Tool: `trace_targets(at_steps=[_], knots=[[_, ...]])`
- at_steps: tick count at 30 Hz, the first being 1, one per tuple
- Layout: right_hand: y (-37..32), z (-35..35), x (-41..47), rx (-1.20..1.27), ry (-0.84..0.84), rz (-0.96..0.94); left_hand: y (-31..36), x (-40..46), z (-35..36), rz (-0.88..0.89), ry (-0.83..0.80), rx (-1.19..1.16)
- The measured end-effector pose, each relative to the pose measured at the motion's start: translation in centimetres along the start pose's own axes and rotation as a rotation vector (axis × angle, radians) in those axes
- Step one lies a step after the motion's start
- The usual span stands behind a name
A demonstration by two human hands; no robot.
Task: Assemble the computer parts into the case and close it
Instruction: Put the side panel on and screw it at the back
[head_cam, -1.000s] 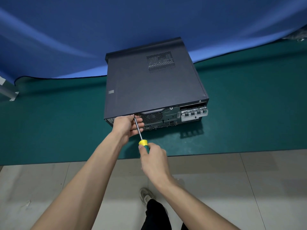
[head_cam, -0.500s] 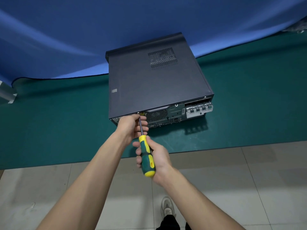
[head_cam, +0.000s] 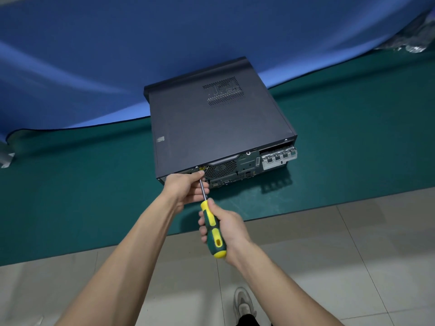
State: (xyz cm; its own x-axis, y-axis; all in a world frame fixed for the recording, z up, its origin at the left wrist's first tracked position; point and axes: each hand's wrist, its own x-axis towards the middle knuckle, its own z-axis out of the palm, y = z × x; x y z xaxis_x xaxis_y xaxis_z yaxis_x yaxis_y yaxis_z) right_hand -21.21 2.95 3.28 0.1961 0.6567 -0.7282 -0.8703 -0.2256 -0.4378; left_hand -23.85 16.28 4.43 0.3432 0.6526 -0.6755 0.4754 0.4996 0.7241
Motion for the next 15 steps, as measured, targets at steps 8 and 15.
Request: trace_targets(at_steps=[8,15], knots=[[-0.6,-0.3,-1.2,-0.193,-0.069,0.112,0.4,-0.4,0.4,-0.054,-0.024,0.019],[-0.3,0.3,-0.9,-0.009,-0.027,0.151,-0.1,-0.7,0.6,-0.037,-0.051,0.02]])
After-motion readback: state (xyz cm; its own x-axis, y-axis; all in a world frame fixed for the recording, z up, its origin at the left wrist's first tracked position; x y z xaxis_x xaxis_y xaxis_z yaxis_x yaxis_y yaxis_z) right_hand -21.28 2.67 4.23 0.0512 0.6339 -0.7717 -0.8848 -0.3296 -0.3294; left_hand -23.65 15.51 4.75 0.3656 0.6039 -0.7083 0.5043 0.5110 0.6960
